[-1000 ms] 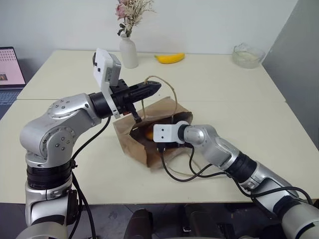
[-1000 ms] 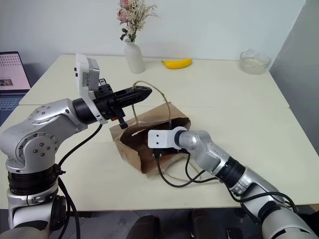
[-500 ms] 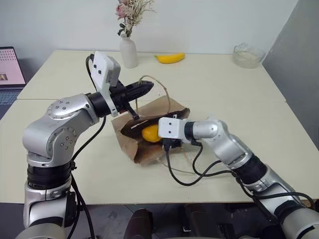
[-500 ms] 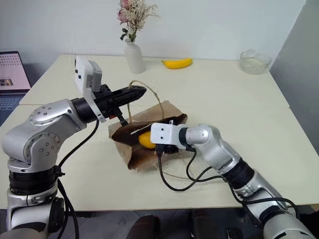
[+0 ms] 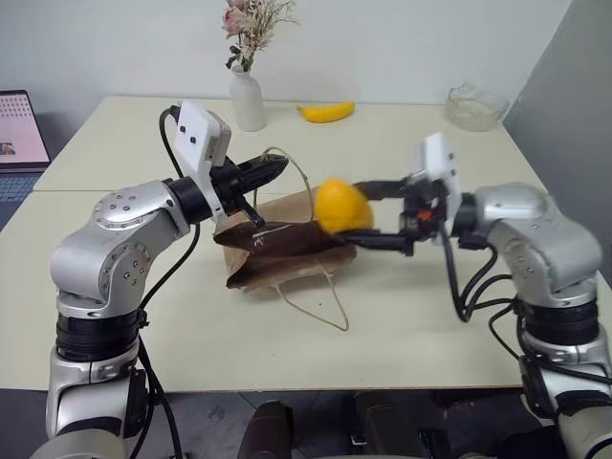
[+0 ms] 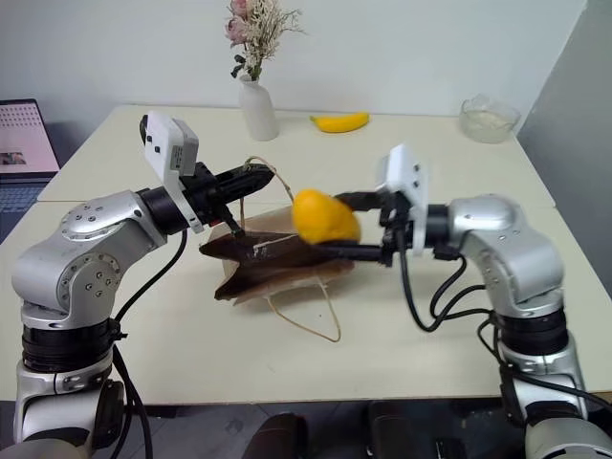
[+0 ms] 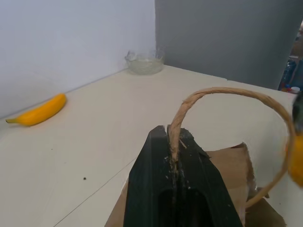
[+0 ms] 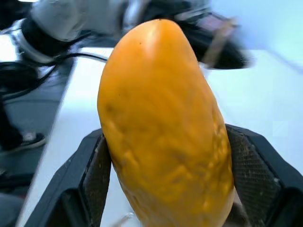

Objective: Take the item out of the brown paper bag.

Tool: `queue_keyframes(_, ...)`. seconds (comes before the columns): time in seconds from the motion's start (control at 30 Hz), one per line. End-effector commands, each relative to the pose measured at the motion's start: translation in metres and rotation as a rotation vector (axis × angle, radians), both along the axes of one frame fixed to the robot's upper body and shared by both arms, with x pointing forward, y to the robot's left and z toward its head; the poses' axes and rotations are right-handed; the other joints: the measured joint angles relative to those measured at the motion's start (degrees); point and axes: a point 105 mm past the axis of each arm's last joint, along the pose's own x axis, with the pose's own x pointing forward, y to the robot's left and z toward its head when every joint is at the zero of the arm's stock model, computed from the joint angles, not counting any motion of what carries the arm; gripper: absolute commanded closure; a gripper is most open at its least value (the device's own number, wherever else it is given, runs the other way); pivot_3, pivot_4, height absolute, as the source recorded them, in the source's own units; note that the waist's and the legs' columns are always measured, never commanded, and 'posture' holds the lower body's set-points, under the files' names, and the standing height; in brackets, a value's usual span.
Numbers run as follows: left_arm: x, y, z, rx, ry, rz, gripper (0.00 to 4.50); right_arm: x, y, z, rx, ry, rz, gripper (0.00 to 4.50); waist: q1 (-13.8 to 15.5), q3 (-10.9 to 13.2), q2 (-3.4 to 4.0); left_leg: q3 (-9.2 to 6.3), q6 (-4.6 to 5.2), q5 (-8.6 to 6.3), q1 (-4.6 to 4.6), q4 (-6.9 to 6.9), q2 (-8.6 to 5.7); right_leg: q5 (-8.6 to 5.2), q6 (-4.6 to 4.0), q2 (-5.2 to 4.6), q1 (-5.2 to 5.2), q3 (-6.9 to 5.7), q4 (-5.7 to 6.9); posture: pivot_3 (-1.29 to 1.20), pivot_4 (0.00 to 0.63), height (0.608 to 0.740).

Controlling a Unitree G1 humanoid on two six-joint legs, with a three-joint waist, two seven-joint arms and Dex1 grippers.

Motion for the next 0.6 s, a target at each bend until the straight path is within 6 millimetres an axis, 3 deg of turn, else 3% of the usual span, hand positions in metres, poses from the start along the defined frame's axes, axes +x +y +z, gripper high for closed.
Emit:
queue_keyframes(0.03, -0.001, 0.004, 0.006, 0.018, -0.041, 0.005, 4.5, 0.033, -0.047, -0.012, -0.175, -0.116, -0.234, 1.34, 0.01, 0.0, 0.0, 0.02, 0.0, 0.0, -0.01, -0.01, -0.01, 0.0, 0.0, 0.0, 0.0, 0.01, -0.03, 0.0, 0.15, 0.74)
queue_keyframes(0.23, 0.001, 0.004, 0.002, 0.023, -0.036, 0.001, 4.5, 0.085, -0.091, -0.066, -0.557, -0.244, -0.43, 1.34, -0.39, 0.03, 0.0, 0.23, 0.01, -0.01, 0.0, -0.06, 0.02, 0.0, 0.01, 0.02, -0.09, 0.17, -0.04, 0.0, 0.15, 0.74)
queue_keyframes(0.43, 0.002, 0.007, -0.003, 0.03, -0.024, 0.008, 4.5, 0.102, -0.104, -0.086, -0.718, -0.311, -0.424, 1.34, -0.29, 0.1, 0.07, 0.22, -0.01, 0.0, -0.1, -0.06, 0.05, 0.0, 0.0, 0.04, -0.17, 0.17, -0.03, 0.0, 0.15, 0.74)
queue_keyframes(0.57, 0.004, 0.011, -0.008, 0.037, -0.017, 0.019, 4.5, 0.1, -0.108, -0.09, -0.729, -0.291, -0.397, 0.04, -0.13, 0.1, 0.07, 0.21, -0.01, 0.0, -0.11, -0.05, 0.04, 0.0, 0.01, 0.02, -0.15, 0.17, -0.06, 0.0, 0.15, 0.74)
queue_keyframes(0.6, 0.005, 0.012, -0.008, 0.038, -0.016, 0.021, 4.5, 0.098, -0.109, -0.089, -0.726, -0.288, -0.392, 0.04, -0.1, 0.1, 0.07, 0.2, -0.01, 0.0, -0.11, -0.03, 0.04, 0.0, 0.01, 0.02, -0.15, 0.16, -0.06, 0.0, 0.15, 0.74)
